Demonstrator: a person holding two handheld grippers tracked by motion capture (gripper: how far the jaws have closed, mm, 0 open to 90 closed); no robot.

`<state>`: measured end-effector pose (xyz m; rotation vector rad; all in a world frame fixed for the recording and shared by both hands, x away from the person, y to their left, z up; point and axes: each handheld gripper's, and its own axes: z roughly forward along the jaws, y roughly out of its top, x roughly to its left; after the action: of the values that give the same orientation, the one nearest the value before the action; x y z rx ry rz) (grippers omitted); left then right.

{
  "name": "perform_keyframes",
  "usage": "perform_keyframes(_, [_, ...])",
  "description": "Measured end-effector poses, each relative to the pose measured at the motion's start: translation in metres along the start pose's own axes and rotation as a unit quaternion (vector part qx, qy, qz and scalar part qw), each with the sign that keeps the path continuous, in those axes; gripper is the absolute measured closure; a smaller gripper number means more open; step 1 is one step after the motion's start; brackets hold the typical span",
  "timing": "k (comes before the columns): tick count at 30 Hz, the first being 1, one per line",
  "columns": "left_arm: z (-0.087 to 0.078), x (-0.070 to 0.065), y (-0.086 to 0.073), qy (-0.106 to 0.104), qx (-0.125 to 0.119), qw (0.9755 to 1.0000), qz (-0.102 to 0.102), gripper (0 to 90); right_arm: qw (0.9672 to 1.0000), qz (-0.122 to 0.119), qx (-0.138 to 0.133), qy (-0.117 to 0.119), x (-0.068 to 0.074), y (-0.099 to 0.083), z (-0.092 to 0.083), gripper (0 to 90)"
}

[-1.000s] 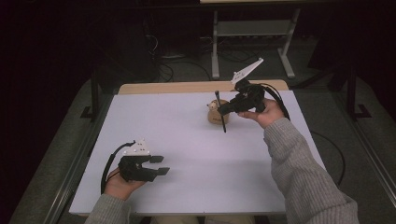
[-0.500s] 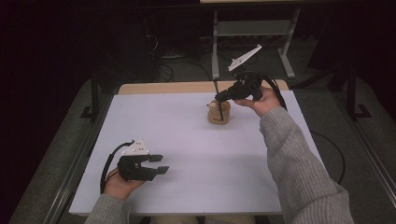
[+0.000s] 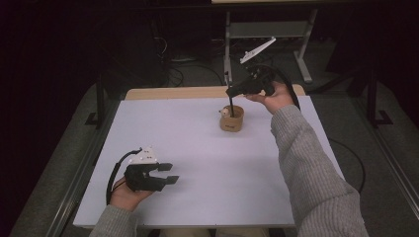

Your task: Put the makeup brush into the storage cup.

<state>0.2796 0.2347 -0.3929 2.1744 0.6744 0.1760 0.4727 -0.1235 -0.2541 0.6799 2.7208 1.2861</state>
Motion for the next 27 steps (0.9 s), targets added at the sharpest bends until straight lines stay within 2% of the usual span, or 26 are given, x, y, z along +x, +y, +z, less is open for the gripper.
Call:
perform_keyframes(4, [0.0, 0.001, 0.0, -0.002, -0.003, 1.0, -0.001, 47.4, 0.9999, 0.008, -0.008, -0.005, -0.006, 0.002, 0.0, 82.8])
perform_keyframes(5, [-0.001, 0.001, 0.0, -0.001, -0.001, 1.0, 0.001, 47.4, 0.9998, 0.016, -0.007, -0.003, -0.007, 0.003, 0.0, 82.8])
perform_keyframes(8, [-0.002, 0.0, 0.0, -0.001, -0.003, 1.0, -0.001, 47.4, 0.9998, 0.013, -0.008, -0.013, -0.012, 0.002, 0.002, 82.8])
perform_keyframes(10, [-0.001, 0.001, 0.0, -0.002, -0.006, 1.0, -0.002, 47.4, 0.9994, 0.031, -0.009, -0.013, -0.012, 0.002, 0.002, 82.8])
perform_keyframes(17, [0.0, 0.001, 0.0, -0.002, -0.004, 1.0, -0.004, 44.9, 0.999, 0.036, 0.001, -0.028, -0.022, -0.002, 0.012, 82.8])
perform_keyframes(19, [0.0, 0.001, -0.001, -0.002, -0.005, 1.0, -0.007, 44.6, 0.9984, 0.051, -0.002, -0.026, -0.021, -0.002, 0.014, 82.8])
perform_keyframes(23, [0.0, 0.003, -0.001, 0.0, -0.002, 1.0, -0.007, 43.8, 0.998, 0.057, -0.002, -0.028, -0.025, -0.004, 0.019, 82.8])
perform_keyframes(27, [-0.001, 0.003, -0.002, 0.002, -0.004, 0.9999, -0.01, 42.2, 0.9973, 0.059, -0.003, -0.043, -0.029, -0.006, 0.022, 82.8])
